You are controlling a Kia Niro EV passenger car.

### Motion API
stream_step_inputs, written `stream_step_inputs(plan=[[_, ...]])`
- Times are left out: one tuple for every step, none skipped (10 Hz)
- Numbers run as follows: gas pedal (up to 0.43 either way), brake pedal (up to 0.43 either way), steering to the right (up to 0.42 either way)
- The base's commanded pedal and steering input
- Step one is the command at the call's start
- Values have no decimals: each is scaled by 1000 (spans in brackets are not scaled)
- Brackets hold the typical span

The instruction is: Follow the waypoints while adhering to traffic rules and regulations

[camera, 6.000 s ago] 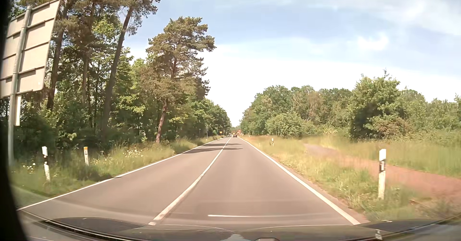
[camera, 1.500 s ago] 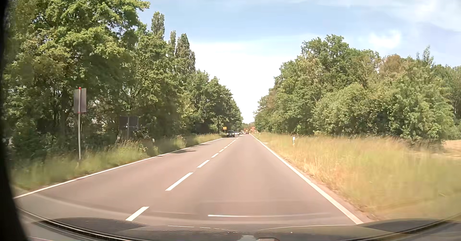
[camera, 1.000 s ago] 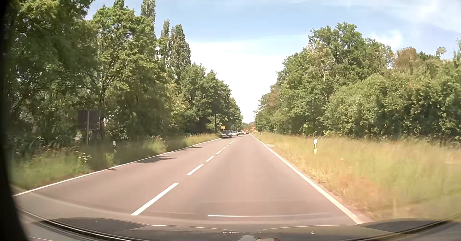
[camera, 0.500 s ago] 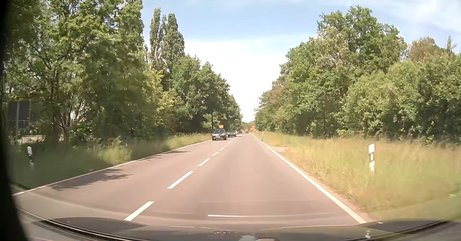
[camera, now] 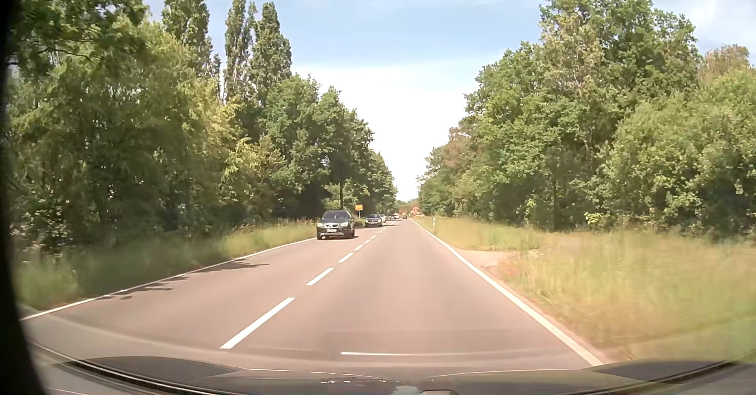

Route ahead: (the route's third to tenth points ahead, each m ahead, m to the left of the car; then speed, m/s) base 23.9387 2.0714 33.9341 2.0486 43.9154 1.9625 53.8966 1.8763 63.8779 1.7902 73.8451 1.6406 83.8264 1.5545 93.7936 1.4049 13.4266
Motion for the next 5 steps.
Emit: stream_step_inputs(plan=[[157,0,0],[157,0,1],[157,0,0],[157,0,1],[157,0,0]])
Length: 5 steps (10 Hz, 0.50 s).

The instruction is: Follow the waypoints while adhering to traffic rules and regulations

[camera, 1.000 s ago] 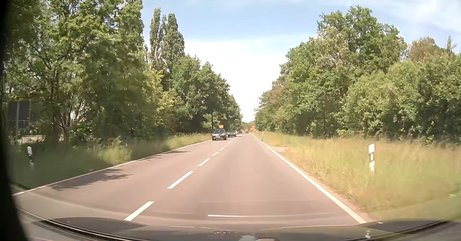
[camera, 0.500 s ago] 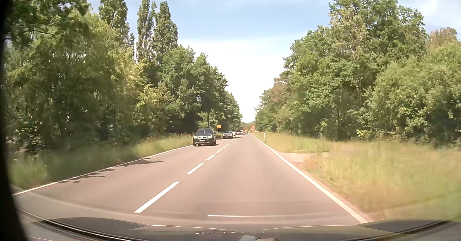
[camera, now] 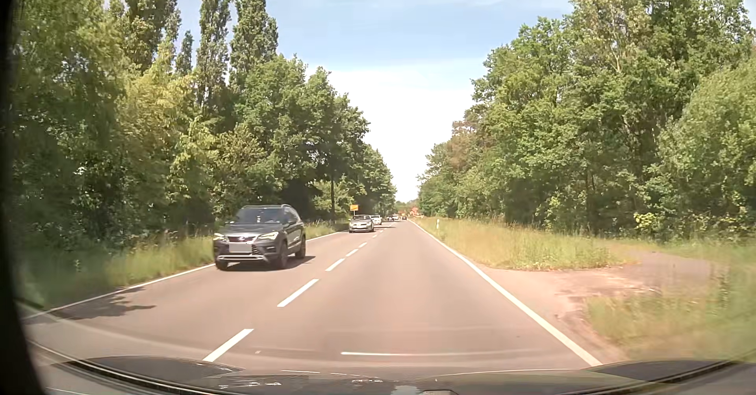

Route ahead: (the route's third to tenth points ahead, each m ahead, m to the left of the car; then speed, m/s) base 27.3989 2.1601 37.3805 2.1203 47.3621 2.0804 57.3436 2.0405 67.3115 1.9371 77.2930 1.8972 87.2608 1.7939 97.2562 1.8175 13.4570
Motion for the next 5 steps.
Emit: stream_step_inputs(plan=[[157,0,1],[157,0,1],[157,0,1],[157,0,0],[157,0,0]])
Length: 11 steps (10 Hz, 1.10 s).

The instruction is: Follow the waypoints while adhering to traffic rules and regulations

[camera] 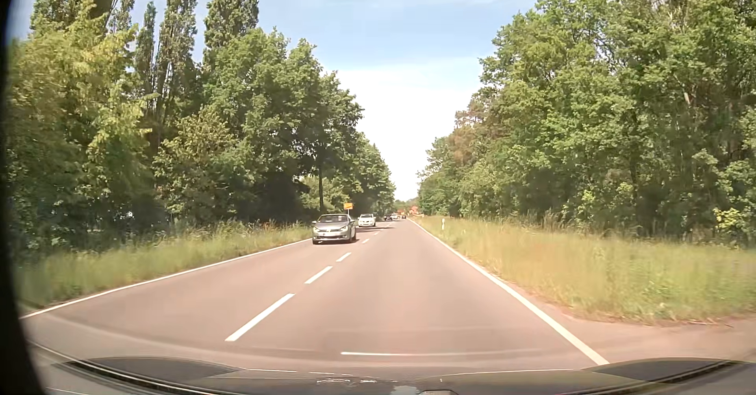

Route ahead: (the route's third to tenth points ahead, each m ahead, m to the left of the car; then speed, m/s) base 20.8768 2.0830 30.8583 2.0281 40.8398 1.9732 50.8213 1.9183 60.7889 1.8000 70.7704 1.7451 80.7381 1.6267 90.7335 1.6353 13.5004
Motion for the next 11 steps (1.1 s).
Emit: stream_step_inputs(plan=[[157,0,1],[157,0,1],[157,0,1],[157,0,1],[157,0,1],[157,0,0],[157,0,0],[169,0,0],[169,0,0],[169,0,0],[169,0,0]])
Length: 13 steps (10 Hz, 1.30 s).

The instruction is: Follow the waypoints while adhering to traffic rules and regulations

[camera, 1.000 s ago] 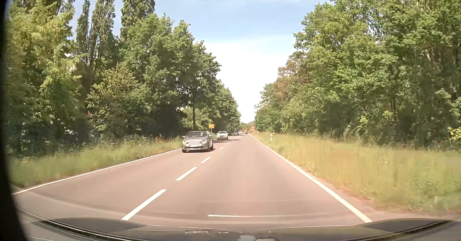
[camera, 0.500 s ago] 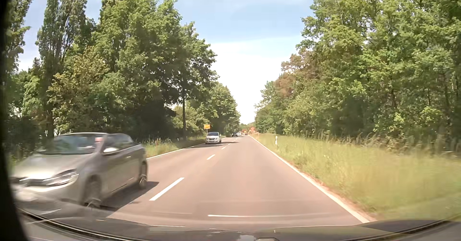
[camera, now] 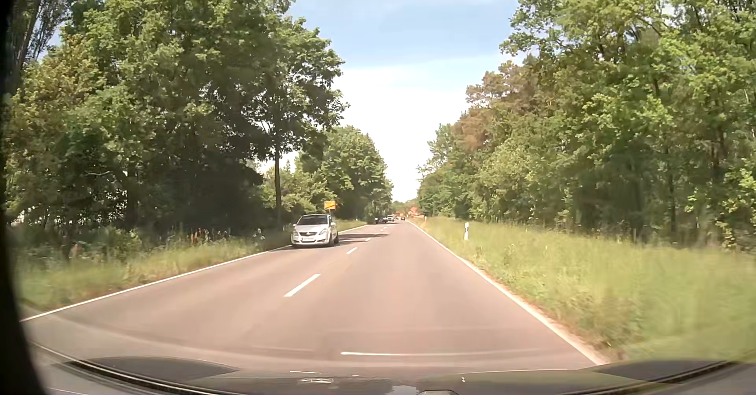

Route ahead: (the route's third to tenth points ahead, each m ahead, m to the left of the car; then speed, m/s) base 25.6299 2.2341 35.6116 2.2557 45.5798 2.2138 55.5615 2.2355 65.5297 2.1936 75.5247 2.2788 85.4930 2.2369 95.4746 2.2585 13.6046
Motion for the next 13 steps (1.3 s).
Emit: stream_step_inputs(plan=[[169,0,0],[169,0,1],[169,0,0],[169,0,1],[169,0,1],[169,0,0],[169,0,0],[169,0,1],[169,0,0],[169,0,0],[177,0,1],[189,0,0],[209,0,0]])
